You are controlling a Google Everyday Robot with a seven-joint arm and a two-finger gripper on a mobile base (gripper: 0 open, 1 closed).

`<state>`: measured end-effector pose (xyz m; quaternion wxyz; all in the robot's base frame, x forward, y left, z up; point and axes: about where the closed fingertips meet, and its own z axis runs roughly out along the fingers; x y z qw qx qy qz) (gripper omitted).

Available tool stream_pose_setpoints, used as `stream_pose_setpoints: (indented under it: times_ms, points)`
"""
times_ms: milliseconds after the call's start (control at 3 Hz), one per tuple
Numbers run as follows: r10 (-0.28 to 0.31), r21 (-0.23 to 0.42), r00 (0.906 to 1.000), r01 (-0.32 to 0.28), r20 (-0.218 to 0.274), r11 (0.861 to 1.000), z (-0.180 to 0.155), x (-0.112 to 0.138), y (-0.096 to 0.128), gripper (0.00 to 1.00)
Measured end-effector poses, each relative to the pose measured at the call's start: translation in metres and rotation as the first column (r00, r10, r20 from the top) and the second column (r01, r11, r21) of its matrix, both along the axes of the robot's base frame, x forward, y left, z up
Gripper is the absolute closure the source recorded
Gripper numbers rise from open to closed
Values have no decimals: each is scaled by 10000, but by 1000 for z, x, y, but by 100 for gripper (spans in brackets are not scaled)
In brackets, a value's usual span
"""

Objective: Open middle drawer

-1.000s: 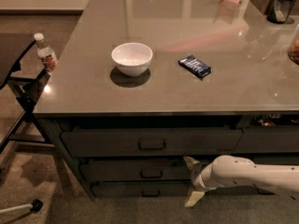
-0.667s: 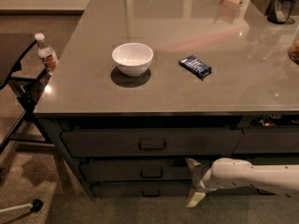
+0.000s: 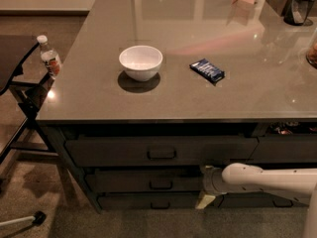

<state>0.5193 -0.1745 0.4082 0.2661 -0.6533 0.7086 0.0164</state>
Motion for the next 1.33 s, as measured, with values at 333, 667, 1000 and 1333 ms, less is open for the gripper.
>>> stream_pose_setpoints:
  times_ms: [333,667,1000,1333]
  points:
    - [0,0,10000,0,0,10000,0,0,0,0]
    - [1,0,10000,-1,-1,10000,0,0,0,19]
    - [1,0,10000,-1,-1,10000,0,0,0,42]
    - [1,1,10000,-1,-1,10000,0,0,0,65]
